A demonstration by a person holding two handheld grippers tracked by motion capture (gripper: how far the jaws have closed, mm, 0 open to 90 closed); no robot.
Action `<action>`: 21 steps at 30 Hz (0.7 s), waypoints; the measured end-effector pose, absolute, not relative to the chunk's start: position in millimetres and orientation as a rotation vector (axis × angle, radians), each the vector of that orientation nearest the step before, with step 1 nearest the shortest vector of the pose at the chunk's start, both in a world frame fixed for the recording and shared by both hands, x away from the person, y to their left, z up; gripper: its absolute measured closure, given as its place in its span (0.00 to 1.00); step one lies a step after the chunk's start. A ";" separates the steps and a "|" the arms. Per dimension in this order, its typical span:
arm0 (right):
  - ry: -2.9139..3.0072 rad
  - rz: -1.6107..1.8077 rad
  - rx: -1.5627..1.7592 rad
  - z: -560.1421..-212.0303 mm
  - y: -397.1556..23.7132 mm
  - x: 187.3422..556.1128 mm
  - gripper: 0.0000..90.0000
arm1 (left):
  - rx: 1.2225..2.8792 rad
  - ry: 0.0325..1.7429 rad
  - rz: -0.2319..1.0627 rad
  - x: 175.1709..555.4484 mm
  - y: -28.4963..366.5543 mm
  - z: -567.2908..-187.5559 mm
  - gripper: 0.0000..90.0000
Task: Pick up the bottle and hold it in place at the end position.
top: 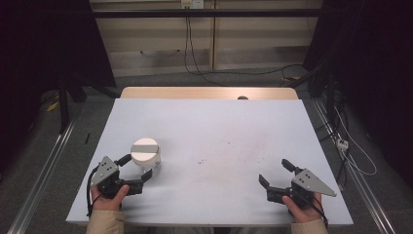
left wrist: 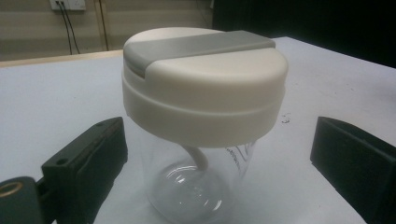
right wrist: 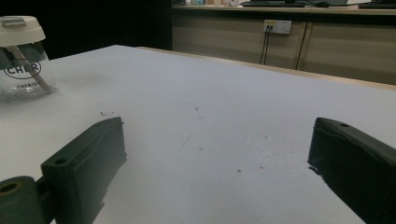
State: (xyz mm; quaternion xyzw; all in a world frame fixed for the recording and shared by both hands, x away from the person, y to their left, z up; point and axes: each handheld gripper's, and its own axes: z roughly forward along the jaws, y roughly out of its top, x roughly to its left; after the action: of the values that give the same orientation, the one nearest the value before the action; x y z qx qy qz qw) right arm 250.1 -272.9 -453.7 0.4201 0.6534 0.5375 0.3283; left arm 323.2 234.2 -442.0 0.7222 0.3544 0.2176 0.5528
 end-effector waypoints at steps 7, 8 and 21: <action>1.714 1.404 1.095 -454.0 -272.2 250.3 0.04 | 1.744 0.906 0.543 327.3 225.4 -444.0 0.04; 1.714 1.403 1.094 -453.9 -272.2 250.2 0.04 | 1.744 0.906 0.543 327.3 225.4 -444.0 0.04; 1.720 1.401 1.096 -454.4 -271.3 250.3 0.04 | 1.763 1.000 0.574 337.0 206.0 -449.0 0.04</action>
State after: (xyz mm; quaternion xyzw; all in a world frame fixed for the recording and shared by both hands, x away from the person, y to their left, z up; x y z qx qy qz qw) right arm 250.3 -271.3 -454.4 0.4185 0.6567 0.5350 0.3275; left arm 337.0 206.0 -449.0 0.7274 0.4125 0.2370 0.4945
